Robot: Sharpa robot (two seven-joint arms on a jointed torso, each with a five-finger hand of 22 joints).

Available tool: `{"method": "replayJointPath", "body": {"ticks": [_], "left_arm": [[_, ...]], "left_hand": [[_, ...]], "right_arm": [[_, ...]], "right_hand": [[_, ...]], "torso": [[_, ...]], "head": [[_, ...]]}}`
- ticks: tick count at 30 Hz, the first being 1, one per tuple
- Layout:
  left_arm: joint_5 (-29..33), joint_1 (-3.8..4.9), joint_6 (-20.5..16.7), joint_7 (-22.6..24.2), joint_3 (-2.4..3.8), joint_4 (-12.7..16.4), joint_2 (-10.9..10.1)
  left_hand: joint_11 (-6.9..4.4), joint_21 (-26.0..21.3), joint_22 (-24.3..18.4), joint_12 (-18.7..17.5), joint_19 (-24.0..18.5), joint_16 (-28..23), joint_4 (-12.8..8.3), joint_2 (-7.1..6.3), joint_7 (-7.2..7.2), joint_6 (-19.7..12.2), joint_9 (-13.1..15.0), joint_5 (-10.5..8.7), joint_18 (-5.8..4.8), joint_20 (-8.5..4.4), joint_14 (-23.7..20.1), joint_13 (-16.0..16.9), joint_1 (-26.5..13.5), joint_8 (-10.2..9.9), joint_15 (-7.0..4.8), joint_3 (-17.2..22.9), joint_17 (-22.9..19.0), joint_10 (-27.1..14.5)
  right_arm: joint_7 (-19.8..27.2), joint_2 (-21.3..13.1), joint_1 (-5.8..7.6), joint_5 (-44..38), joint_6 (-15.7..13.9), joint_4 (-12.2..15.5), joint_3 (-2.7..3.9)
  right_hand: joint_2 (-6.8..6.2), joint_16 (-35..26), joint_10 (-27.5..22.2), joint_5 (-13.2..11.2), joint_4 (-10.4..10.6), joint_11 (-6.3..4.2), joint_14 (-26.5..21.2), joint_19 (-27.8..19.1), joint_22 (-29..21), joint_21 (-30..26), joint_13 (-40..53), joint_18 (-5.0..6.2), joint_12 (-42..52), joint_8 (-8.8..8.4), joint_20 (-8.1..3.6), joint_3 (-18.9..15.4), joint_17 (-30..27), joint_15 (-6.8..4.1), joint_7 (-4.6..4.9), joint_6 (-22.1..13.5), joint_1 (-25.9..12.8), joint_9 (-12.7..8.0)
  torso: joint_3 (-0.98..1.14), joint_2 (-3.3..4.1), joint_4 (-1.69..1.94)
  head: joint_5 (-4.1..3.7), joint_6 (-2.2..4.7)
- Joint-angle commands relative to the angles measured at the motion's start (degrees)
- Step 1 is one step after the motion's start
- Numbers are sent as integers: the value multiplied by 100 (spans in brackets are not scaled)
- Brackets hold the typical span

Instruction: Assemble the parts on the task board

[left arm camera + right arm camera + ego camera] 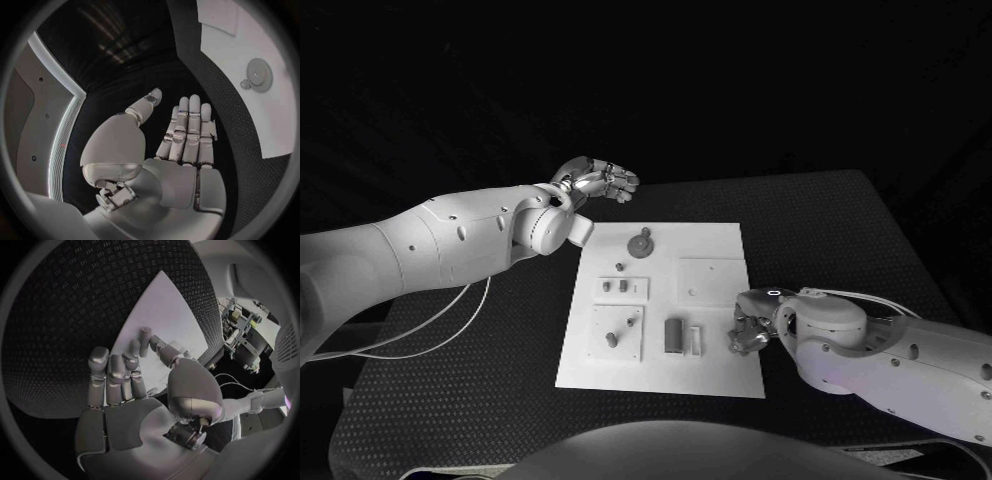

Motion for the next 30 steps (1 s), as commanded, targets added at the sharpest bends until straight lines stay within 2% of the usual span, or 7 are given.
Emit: {"method": "replayJointPath", "body": {"ticks": [1, 2, 5, 9, 16, 26, 30], "left_arm": [[11, 7, 77, 32, 4, 14, 3], [11, 7, 78, 32, 4, 13, 5], [11, 7, 80, 31, 4, 11, 8], [11, 7, 79, 29, 4, 9, 11], [9, 7, 77, 29, 4, 13, 19], [6, 7, 77, 27, 4, 21, 21], [6, 7, 78, 27, 4, 23, 33]], "left_hand": [[6, -29, 10, 26, -9, -37, 33, -14, -18, -37, -1, -30, 53, 48, 7, -5, -59, 37, 49, -7, 7, -39], [6, -29, 10, 26, -9, -37, 34, -14, -18, -38, -1, -30, 53, 48, 7, -5, -60, 37, 49, -7, 7, -39], [6, -29, 11, 26, -9, -38, 35, -13, -18, -38, -2, -29, 53, 48, 7, -5, -60, 37, 49, -7, 9, -39], [6, -30, 12, 26, -9, -39, 36, -13, -18, -38, -2, -29, 53, 47, 7, -5, -61, 37, 49, -7, 11, -39], [5, -33, 14, 26, -9, -42, 33, -14, -19, -38, -2, -26, 54, 46, 8, -5, -55, 38, 48, -4, 15, -39], [5, -36, 18, 27, -10, -46, 30, -15, -20, -37, -2, -25, 55, 46, 8, -6, -50, 41, 48, -3, 21, -39], [5, -37, 19, 27, -10, -47, 32, -16, -20, -37, -2, -25, 55, 46, 9, -6, -51, 41, 48, -3, 23, -39]], "right_arm": [[-44, -51, -49, 515, 111, -45, -40], [-16, -68, -49, 808, 75, -39, -39], [60, -90, -20, 1455, -45, -29, -37], [99, -50, 70, 2003, -318, -33, -36], [21, 33, 155, 2600, -995, -12, -33], [-18, 154, 156, 3070, -1236, 36, -33], [-44, 223, 156, 3206, -1135, 12, -33]], "right_hand": [[138, -45, 47, -14, 54, 11, -7, -26, -3, 24, 12, 254, -38, -84, 27, 124, -1, 8, 42, -9, 1, -1850], [255, -57, 56, -11, 100, 9, -8, -27, -6, 21, 14, 254, -47, -93, 38, 228, -5, 9, 42, 2, 2, -1857], [496, -73, 75, -11, 202, 10, 3, -39, -2, 23, 25, 254, -69, -122, 64, 543, 4, 11, 42, 27, -63, -1879], [575, -92, 90, 64, 143, 13, 7, -38, 12, 46, 45, 254, -85, -145, 83, 730, 9, 17, 46, 50, -181, -1896], [535, -100, 130, 304, 16, 10, 52, 0, 17, 82, 70, 254, -102, -159, 88, 751, 41, 14, 40, 89, -367, -1900], [437, -118, 142, 320, -6, 10, 60, 21, 8, 87, 79, 254, -118, -170, 82, 691, 36, 11, 40, 94, -459, -1902], [400, -129, 141, 312, -7, 11, 57, 25, 5, 86, 82, 254, -126, -176, 80, 659, 30, 11, 41, 92, -496, -1903]], "torso": [[1, 2, 4], [3, 1, 3], [6, 0, 2], [8, 2, 5], [3, 4, 7], [0, 3, -5], [7, 4, -3]], "head": [[5, 1], [10, 0], [24, -4], [30, -7], [20, -2], [33, -6], [36, -4]]}}
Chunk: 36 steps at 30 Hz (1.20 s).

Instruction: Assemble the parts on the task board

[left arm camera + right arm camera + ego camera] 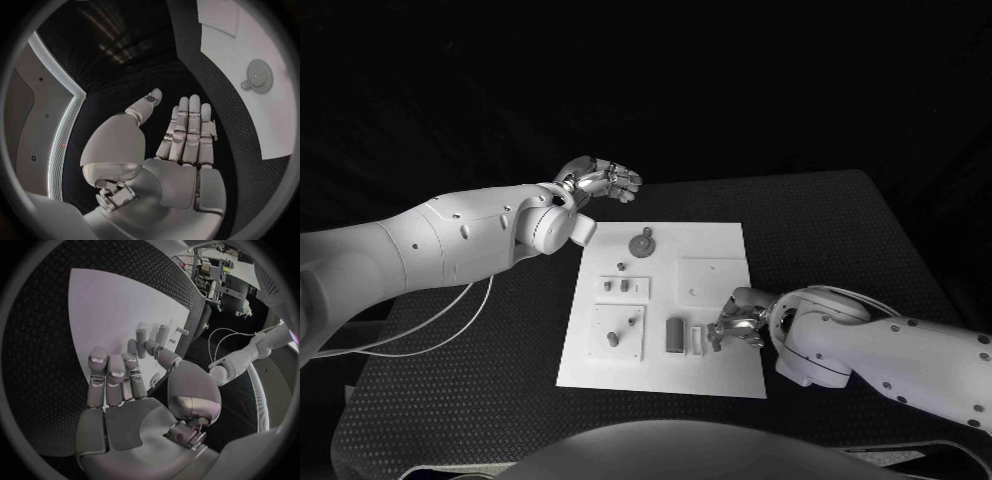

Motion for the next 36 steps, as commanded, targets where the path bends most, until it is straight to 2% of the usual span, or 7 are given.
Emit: {"method": "replayJointPath", "body": {"ticks": [1, 6, 36], "left_arm": [[6, 7, 69, 35, 4, 18, 17], [6, 7, 68, 33, 4, 20, 15], [3, 8, 77, 29, 4, 27, 21]], "left_hand": [[5, -37, 10, 27, -10, -25, 33, -16, -20, -37, -2, -25, 54, 46, 9, -7, -52, 19, 48, -3, 9, -39], [5, -39, 12, 27, -9, -27, 34, -16, -20, -37, -2, -25, 54, 46, 9, -7, -53, 19, 48, -3, 12, -39], [6, -47, 22, 27, -8, -40, 40, -18, -19, -40, -3, -26, 54, 47, 10, -8, -56, 22, 49, -4, 29, -41]], "right_arm": [[-46, 46, -3, 347, -56, -21, -1], [-91, 120, -5, 403, 70, -88, -3], [-43, 425, -121, 466, 249, -373, -6]], "right_hand": [[-38, -44, 27, -27, 4, 3, 18, 27, -10, 20, 7, 227, -28, -26, -3, -68, -13, 0, 8, 17, -31, -13], [-49, -52, 17, -17, 7, 7, 17, 24, -11, 20, 12, 227, -40, -36, -4, -113, -9, 3, 12, 8, -77, -15], [-106, -86, -5, -115, 34, 14, -13, -1, -14, 14, 40, 227, -64, -61, -6, -256, -12, 9, 19, -6, -227, -18]], "torso": [[5, 0, 2], [0, 2, 4], [8, 2, 2]], "head": [[2, 3], [-4, 3], [32, -35]]}}
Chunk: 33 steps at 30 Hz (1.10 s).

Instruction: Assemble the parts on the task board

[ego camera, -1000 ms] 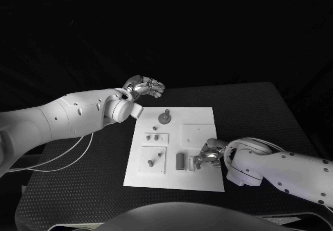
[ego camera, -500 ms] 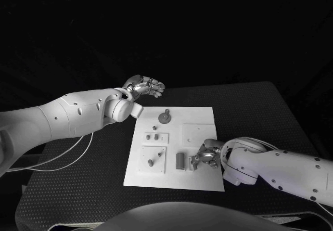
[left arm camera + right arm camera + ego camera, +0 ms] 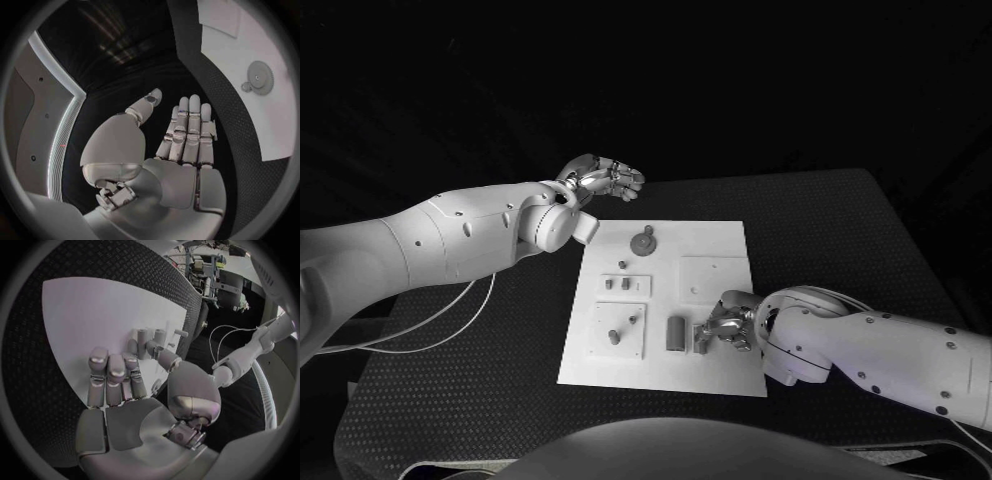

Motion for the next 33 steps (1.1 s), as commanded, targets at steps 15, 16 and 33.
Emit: {"method": "replayJointPath", "body": {"ticks": [15, 16, 33], "left_arm": [[3, 8, 79, 22, 5, 12, 10], [2, 8, 77, 21, 5, 11, 10], [-4, 8, 80, 18, 5, 9, -2]], "left_hand": [[7, -30, 13, 27, -7, -42, 50, -14, -18, -43, -4, -26, 53, 48, 11, -9, -65, 23, 49, -5, 15, -42], [7, -30, 13, 27, -7, -42, 50, -14, -18, -43, -4, -26, 53, 48, 11, -9, -65, 23, 49, -5, 15, -42], [7, -35, 17, 27, -6, -48, 57, -17, -17, -46, -5, -27, 53, 48, 11, -10, -71, 24, 49, -6, 24, -42]], "right_arm": [[147, 22, -34, 20, 43, -24, -3], [154, 21, -34, 20, 38, -22, -3], [180, -118, -34, -35, 48, 128, -2]], "right_hand": [[-385, -122, -69, -272, 93, 35, -133, -35, -24, -7, 51, 203, -46, -73, -16, -256, -70, 17, 53, -78, -196, -6], [-421, -125, -73, -278, 111, 35, -138, -37, -26, -10, 54, 203, -47, -74, -17, -272, -71, 17, 54, -81, -205, -5], [-645, -119, -84, -291, 416, 27, -135, -32, -47, -17, 80, 203, -46, -60, -50, -306, -40, 7, 45, -94, -251, 40]], "torso": [[0, -3, -4], [0, -3, -4], [-2, -3, -3]], "head": [[27, -11], [27, -11], [43, -19]]}}
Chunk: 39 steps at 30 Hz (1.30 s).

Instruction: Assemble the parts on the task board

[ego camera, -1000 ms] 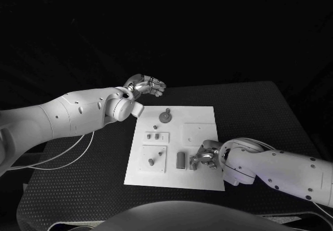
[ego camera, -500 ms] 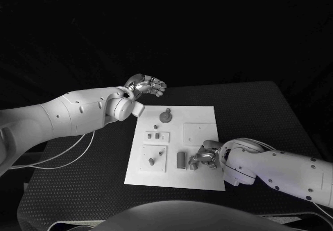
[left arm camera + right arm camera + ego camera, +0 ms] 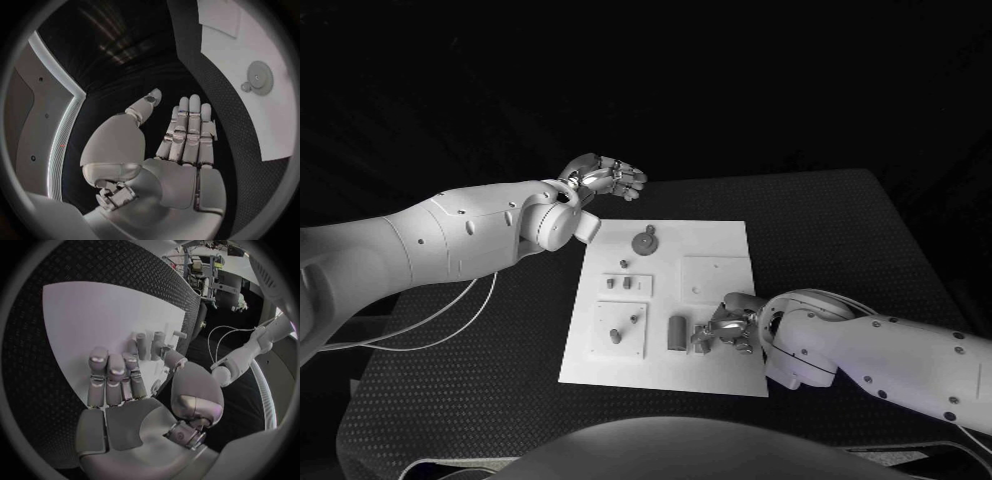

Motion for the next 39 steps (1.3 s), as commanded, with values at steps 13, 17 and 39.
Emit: {"method": "replayJointPath", "body": {"ticks": [13, 17, 39], "left_arm": [[-6, 7, 71, 31, 4, 13, -6], [-7, 7, 72, 30, 4, 12, -7], [-21, 7, 74, 14, 3, 8, -13]], "left_hand": [[7, -39, 13, 27, -5, -36, 33, 5, 3, -25, -5, -26, 54, 48, -8, -6, -49, 26, 29, -2, 14, -42], [7, -39, 13, 27, -5, -36, 33, 5, 3, -25, -5, -26, 54, 48, -8, -6, -49, 26, 29, -2, 15, -42], [6, -45, 19, 28, -5, -44, 35, 2, 1, -23, -5, -25, 54, 48, -8, -6, -46, 30, 29, 0, 25, -42]], "right_arm": [[57, -162, -7, -82, 33, 135, 1], [103, -201, -7, -53, 43, 196, 1], [129, -307, -3, 11, 42, 342, 2]], "right_hand": [[-17, 6, -40, -25, 99, -12, -4, 6, -10, -8, 10, 200, -21, 36, -46, -5, 36, -14, -7, -13, -17, 24], [-16, 8, -40, -25, 103, -12, -2, 6, -10, -7, 10, 200, -20, 37, -47, -5, 38, -14, -7, -12, -19, 25], [60, 21, -21, -23, 128, -20, 20, 7, -7, 1, 11, 200, -18, 48, -53, 3, 54, -19, -16, 3, -7, 39]], "torso": [[6, -1, -8], [6, 0, -7], [0, -1, -5]], "head": [[20, -11], [14, -8], [1, -18]]}}
